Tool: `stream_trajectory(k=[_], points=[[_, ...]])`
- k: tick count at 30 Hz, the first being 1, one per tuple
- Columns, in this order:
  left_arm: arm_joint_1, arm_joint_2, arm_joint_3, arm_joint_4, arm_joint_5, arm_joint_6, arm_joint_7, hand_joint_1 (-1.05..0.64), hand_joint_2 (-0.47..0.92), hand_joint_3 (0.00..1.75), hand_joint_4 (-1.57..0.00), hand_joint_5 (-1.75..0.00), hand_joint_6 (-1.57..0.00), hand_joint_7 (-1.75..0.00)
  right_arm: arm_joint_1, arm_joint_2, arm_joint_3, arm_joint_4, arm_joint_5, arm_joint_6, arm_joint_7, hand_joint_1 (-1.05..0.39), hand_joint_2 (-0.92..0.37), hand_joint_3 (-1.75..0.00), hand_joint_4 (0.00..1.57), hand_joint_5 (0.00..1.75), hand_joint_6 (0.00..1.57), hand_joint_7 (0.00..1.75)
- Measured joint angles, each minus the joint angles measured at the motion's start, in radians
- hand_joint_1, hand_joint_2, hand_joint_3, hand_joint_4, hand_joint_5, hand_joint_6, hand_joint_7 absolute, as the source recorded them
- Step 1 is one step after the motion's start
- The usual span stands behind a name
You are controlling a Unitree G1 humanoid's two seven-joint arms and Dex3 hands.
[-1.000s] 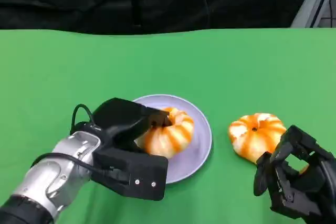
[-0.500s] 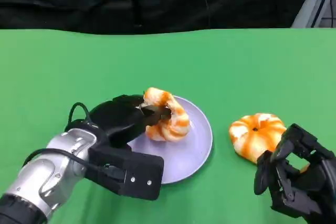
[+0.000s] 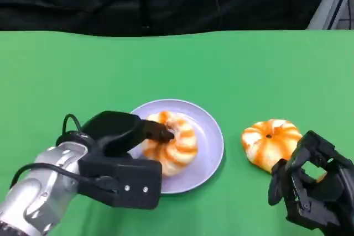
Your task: Grasp the bread from the table and place it into the plate.
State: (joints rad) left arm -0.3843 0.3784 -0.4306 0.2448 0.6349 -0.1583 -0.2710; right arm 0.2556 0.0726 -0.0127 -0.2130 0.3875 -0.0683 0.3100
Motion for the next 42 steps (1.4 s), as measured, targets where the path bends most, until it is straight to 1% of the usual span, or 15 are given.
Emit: stream_trajectory(k=[2,4,5,8,12,13,14,15,19,24,28,30,33,38,42], points=[[0.0,0.005,0.0,0.006,-0.007,-0.001,-0.015,-0.75,0.92,0.24,-0.66,-0.01,-0.72,-0.01,0.0,0.0,-0.001,0.0,0.0,0.0,0.001,-0.16,-0.43,-1.32,0.9,1.75,0.73,1.62],[0.0,0.006,0.0,0.006,-0.01,-0.002,-0.03,-0.81,0.92,0.27,-0.47,0.0,-0.66,0.0,0.0,0.0,-0.002,-0.003,0.0,0.002,0.001,-0.15,-0.42,-1.34,0.89,1.75,0.73,1.63],[0.0,0.006,0.0,0.005,-0.01,-0.001,-0.042,-0.86,0.92,0.27,-0.34,0.0,-0.59,0.0,0.0,0.0,-0.002,-0.004,0.0,0.004,0.001,-0.15,-0.42,-1.33,0.89,1.75,0.72,1.63],[0.0,0.008,-0.001,0.004,-0.012,-0.002,-0.071,-0.96,0.92,0.3,-0.15,0.0,-0.43,0.0,0.001,0.0,-0.001,-0.005,-0.002,0.004,0.0,-0.15,-0.42,-1.33,0.89,1.75,0.72,1.63],[0.0,0.018,-0.006,-0.008,0.002,-0.003,-0.077,-1.02,0.92,0.31,-0.09,0.0,-0.34,0.0,0.004,0.0,0.0,-0.013,-0.002,0.008,-0.005,-0.16,-0.42,-1.33,0.89,1.75,0.72,1.63],[0.0,0.02,-0.006,-0.012,0.006,-0.003,-0.077,-1.02,0.92,0.32,-0.09,0.0,-0.34,0.0,0.005,0.0,0.0,-0.014,-0.002,0.01,-0.005,-0.16,-0.42,-1.32,0.89,1.75,0.72,1.63],[0.0,0.021,-0.006,-0.014,0.008,-0.003,-0.077,-1.03,0.92,0.37,-0.14,-0.02,-0.22,0.0,0.005,0.0,0.001,-0.014,-0.002,0.012,-0.006,-0.16,-0.42,-1.33,0.89,1.75,0.71,1.63],[0.001,0.021,-0.007,-0.019,0.018,-0.001,-0.075,-1.04,0.92,0.41,-0.17,-0.04,-0.23,-0.04,0.005,0.0,0.001,-0.014,-0.002,0.012,-0.006,-0.16,-0.43,-1.32,0.89,1.75,0.71,1.63],[0.007,0.019,-0.006,-0.038,0.048,0.008,-0.04,-1.05,0.92,0.46,-0.13,-0.01,-0.61,-0.08,0.005,0.0,0.003,-0.014,-0.004,0.01,-0.006,-0.16,-0.43,-1.32,0.89,1.75,0.71,1.63],[0.007,0.018,-0.006,-0.024,0.049,-0.037,0.022,-1.05,0.92,0.5,-0.11,0.0,-0.8,-0.07,0.005,0.0,0.003,-0.014,-0.002,0.011,-0.007,-0.15,-0.44,-1.32,0.89,1.75,0.71,1.63],[0.007,0.019,-0.007,-0.02,0.072,-0.06,0.073,-1.05,0.92,0.58,-0.21,-0.04,-0.93,-0.05,0.004,0.0,0.003,-0.009,-0.002,0.009,-0.005,-0.15,-0.44,-1.31,0.89,1.75,0.71,1.62],[0.007,0.02,-0.007,-0.021,0.084,-0.067,0.091,-1.05,0.92,0.63,-0.31,-0.07,-0.94,-0.03,0.004,0.0,0.003,-0.008,-0.002,0.009,-0.005,-0.15,-0.44,-1.31,0.89,1.75,0.72,1.62],[0.007,0.024,-0.006,-0.034,0.112,-0.065,0.1,-1.05,0.92,0.64,-0.46,-0.11,-0.84,-0.01,0.003,0.0,0.002,-0.008,-0.001,0.01,-0.005,-0.14,-0.44,-1.33,0.89,1.75,0.72,1.63],[0.007,0.036,0.005,-0.082,0.115,-0.058,0.1,-1.05,0.92,0.65,-0.54,-0.11,-0.92,-0.04,-0.003,0.0,0.001,-0.001,-0.001,0.008,0.0,-0.15,-0.43,-1.33,0.88,1.75,0.71,1.63],[0.002,0.05,0.014,-0.125,0.113,-0.051,0.058,-1.05,0.92,0.66,-0.66,-0.09,-0.6,0.0,-0.003,0.0,0.0,-0.001,-0.001,0.008,0.002,-0.15,-0.43,-1.33,0.88,1.75,0.71,1.63]])
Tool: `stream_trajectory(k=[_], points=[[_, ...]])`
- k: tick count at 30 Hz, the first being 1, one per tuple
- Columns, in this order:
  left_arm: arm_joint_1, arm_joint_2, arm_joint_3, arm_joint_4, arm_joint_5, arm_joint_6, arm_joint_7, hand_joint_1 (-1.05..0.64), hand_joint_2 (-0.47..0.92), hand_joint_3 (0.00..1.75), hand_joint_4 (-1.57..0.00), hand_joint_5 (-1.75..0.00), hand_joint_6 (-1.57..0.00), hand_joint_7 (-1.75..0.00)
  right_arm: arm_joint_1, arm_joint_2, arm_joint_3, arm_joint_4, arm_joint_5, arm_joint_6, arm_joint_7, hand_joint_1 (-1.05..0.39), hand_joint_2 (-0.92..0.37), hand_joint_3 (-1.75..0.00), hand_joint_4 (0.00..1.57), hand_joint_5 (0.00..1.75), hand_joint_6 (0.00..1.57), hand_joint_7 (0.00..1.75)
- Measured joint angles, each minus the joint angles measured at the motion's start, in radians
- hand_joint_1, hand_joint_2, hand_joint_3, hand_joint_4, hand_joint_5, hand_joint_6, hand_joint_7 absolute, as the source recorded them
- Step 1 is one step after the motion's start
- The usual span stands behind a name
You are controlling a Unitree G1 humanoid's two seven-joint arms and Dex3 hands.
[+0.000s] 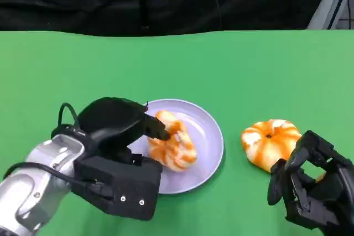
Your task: Grasp the bread from the table and place it into the plate.
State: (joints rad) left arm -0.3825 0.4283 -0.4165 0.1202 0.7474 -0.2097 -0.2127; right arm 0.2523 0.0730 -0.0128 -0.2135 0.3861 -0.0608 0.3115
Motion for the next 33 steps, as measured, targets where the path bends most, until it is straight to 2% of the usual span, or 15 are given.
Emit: stream_trajectory(k=[2,5,7,10,13,14,15,18,23,24,26,27,29,31,33], points=[[-0.014,0.011,0.002,-0.025,-0.001,0.003,-0.04,-1.05,0.92,0.67,-0.95,-0.11,-0.4,-0.01,0.0,0.0,0.0,0.001,0.0,-0.001,0.002,-0.15,-0.42,-1.34,0.88,1.75,0.71,1.63],[-0.032,0.026,0.02,-0.052,-0.011,0.005,-0.081,-1.05,0.92,0.68,-1.12,-0.11,-0.3,0.0,-0.001,0.0,-0.001,0.002,-0.002,-0.001,0.001,-0.16,-0.41,-1.34,0.89,1.75,0.72,1.63],[-0.035,0.027,0.025,-0.062,-0.02,0.007,-0.091,-1.05,0.92,0.68,-0.71,-0.02,-0.28,-0.02,-0.001,0.0,-0.001,0.002,-0.003,-0.001,-0.006,-0.15,-0.41,-1.35,0.88,1.75,0.71,1.63],[-0.033,0.027,0.031,-0.075,-0.047,0.023,-0.121,-1.03,0.92,0.64,-0.53,0.0,-0.37,-0.04,-0.001,0.0,-0.001,0.002,-0.007,-0.002,-0.007,-0.15,-0.41,-1.36,0.88,1.75,0.71,1.64],[-0.011,-0.001,0.077,-0.12,-0.134,0.094,-0.153,-0.7,0.92,0.32,-0.61,-0.04,-0.54,-0.05,-0.001,0.001,0.0,0.003,-0.009,-0.004,-0.007,-0.14,-0.41,-1.37,0.88,1.75,0.69,1.66],[0.003,-0.024,0.101,-0.141,-0.171,0.128,-0.153,-0.43,0.92,0.22,-0.7,-0.06,-0.61,-0.06,-0.002,0.001,0.001,0.003,-0.007,-0.005,-0.006,-0.14,-0.41,-1.37,0.88,1.75,0.69,1.66],[0.015,-0.044,0.12,-0.155,-0.209,0.152,-0.154,-0.27,0.92,0.19,-0.74,-0.08,-0.64,-0.06,-0.002,0.001,0.001,0.004,-0.006,-0.007,-0.004,-0.14,-0.41,-1.37,0.88,1.75,0.69,1.66],[0.06,-0.101,0.189,-0.186,-0.376,0.206,-0.17,-0.13,0.92,0.16,-0.77,-0.08,-0.67,-0.06,-0.004,0.001,0.001,0.009,-0.007,-0.016,0.001,-0.14,-0.41,-1.37,0.88,1.75,0.69,1.66],[0.141,-0.141,0.317,-0.234,-0.657,0.315,-0.241,0.12,0.87,0.66,-1.08,-0.27,-0.99,-0.12,-0.003,0.001,0.002,0.01,-0.005,-0.017,0.002,-0.16,-0.4,-1.35,0.88,1.75,0.7,1.64],[0.164,-0.145,0.349,-0.242,-0.712,0.34,-0.248,0.14,0.79,0.88,-1.05,-0.5,-1.07,-0.13,-0.002,0.001,0.002,0.01,-0.005,-0.016,0.002,-0.15,-0.41,-1.35,0.88,1.75,0.7,1.64],[0.219,-0.163,0.409,-0.256,-0.817,0.39,-0.252,0.16,0.71,1.07,-0.94,-0.84,-1.14,-0.13,-0.001,0.001,0.003,0.008,-0.005,-0.014,0.001,-0.15,-0.41,-1.35,0.88,1.75,0.7,1.64],[0.242,-0.169,0.428,-0.259,-0.859,0.41,-0.256,0.14,0.59,1.31,-0.97,-1.24,-1.21,-0.47,-0.001,0.001,0.003,0.008,-0.005,-0.013,0.001,-0.15,-0.42,-1.34,0.88,1.75,0.7,1.63],[0.293,-0.171,0.464,-0.288,-0.934,0.448,-0.267,0.12,0.5,1.5,-0.97,-1.55,-1.04,-1.15,-0.002,0.001,0.005,0.006,-0.004,-0.011,0.002,-0.15,-0.42,-1.34,0.88,1.75,0.7,1.63],[0.336,-0.171,0.496,-0.334,-1.004,0.487,-0.276,0.09,0.54,1.48,-0.94,-1.7,-0.89,-1.56,-0.002,0.0,0.004,0.005,-0.001,-0.01,0.003,-0.15,-0.43,-1.33,0.88,1.75,0.7,1.63],[0.381,-0.172,0.536,-0.384,-1.09,0.548,-0.276,0.07,0.57,1.44,-0.93,-1.73,-0.81,-1.7,-0.002,0.0,0.004,0.005,-0.001,-0.011,0.004,-0.15,-0.43,-1.33,0.88,1.75,0.7,1.63]])
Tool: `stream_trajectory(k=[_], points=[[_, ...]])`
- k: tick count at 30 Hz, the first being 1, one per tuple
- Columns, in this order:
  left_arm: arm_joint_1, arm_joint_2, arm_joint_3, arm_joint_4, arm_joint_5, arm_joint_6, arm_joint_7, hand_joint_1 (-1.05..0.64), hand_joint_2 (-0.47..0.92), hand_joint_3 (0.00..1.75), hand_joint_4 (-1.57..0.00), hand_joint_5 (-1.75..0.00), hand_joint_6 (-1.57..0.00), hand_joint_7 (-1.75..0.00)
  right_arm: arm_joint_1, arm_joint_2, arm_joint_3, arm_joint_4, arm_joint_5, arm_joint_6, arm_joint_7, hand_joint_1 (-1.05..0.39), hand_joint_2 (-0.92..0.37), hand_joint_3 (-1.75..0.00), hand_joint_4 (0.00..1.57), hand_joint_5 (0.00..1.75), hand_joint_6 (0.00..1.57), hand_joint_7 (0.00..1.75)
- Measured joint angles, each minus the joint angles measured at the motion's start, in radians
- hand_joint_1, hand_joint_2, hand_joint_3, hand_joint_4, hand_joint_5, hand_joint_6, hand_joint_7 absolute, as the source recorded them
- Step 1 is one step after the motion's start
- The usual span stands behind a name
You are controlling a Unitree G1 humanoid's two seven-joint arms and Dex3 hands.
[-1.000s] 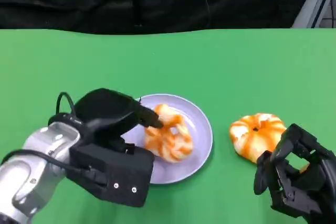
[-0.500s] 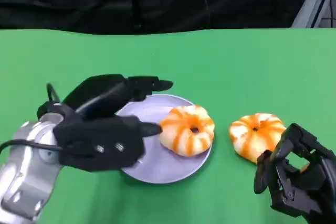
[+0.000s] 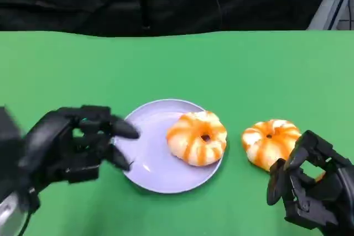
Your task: Grasp the bread from the table and place it into the plate.
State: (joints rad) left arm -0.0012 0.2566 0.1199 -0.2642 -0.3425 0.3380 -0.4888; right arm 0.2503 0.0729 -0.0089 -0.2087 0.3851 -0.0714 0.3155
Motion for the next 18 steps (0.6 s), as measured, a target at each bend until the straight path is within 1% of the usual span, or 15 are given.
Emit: stream_trajectory(k=[3,6,10,13,18], points=[[0.067,-0.001,0.052,-0.038,-0.109,0.075,0.0,0.04,0.61,1.45,-0.93,-1.74,-0.77,-1.74,0.001,0.0,-0.002,0.001,-0.001,-0.003,-0.001,-0.16,-0.43,-1.32,0.89,1.75,0.71,1.62],[0.112,0.004,0.09,-0.037,-0.192,0.102,-0.028,0.04,0.6,1.44,-0.94,-1.75,-0.78,-1.75,0.001,0.0,-0.003,0.0,0.0,-0.002,-0.001,-0.15,-0.43,-1.31,0.89,1.75,0.71,1.62],[0.15,0.014,0.123,-0.012,-0.245,0.099,-0.087,0.04,0.61,1.44,-0.97,-1.75,-0.82,-1.75,0.0,-0.001,-0.006,0.003,-0.001,-0.004,0.0,-0.16,-0.44,-1.29,0.89,1.75,0.71,1.62],[0.175,0.013,0.124,0.015,-0.25,0.076,-0.115,0.03,0.58,1.47,-1.0,-1.75,-0.84,-1.75,0.0,-0.003,-0.01,0.005,0.002,-0.003,0.004,-0.16,-0.44,-1.29,0.89,1.75,0.71,1.62],[0.183,-0.001,0.123,0.071,-0.25,0.011,-0.142,0.02,0.61,1.38,-0.96,-1.75,-0.81,-1.75,-0.002,-0.009,-0.014,0.006,0.004,-0.003,0.011,-0.16,-0.45,-1.28,0.88,1.75,0.71,1.62]])
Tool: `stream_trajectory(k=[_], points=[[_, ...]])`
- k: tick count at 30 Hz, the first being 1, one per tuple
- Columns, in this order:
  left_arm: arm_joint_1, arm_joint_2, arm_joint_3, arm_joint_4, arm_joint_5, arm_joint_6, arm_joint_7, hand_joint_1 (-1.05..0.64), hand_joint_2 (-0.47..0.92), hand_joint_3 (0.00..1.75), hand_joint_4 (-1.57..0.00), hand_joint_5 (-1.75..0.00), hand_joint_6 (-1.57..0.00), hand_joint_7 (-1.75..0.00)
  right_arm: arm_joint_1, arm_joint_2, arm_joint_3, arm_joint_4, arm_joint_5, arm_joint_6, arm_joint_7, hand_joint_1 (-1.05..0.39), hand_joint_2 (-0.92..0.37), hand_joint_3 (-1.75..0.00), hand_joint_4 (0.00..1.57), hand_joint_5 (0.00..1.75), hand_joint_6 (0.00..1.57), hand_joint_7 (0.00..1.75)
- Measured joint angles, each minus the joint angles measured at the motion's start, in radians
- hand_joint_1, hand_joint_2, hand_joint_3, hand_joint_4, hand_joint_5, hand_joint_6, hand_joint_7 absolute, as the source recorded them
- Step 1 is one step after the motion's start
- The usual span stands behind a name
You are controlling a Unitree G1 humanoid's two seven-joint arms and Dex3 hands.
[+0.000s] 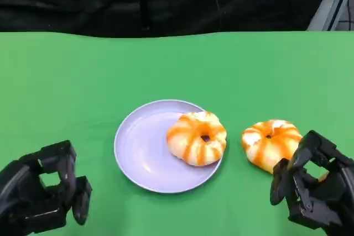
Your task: Grasp the bread from the table and place it into the plate.
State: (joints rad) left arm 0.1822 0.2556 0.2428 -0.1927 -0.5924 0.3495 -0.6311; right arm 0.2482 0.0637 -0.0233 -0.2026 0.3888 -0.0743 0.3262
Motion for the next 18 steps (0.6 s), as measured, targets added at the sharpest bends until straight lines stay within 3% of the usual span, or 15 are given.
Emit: stream_trajectory(k=[18], points=[[0.001,-0.006,-0.015,0.021,0.014,-0.055,-0.007,0.04,0.63,1.32,-0.95,-1.75,-0.81,-1.75,0.007,-0.001,0.006,-0.006,-0.002,-0.001,0.006,-0.15,-0.43,-1.33,0.89,1.75,0.69,1.66]])
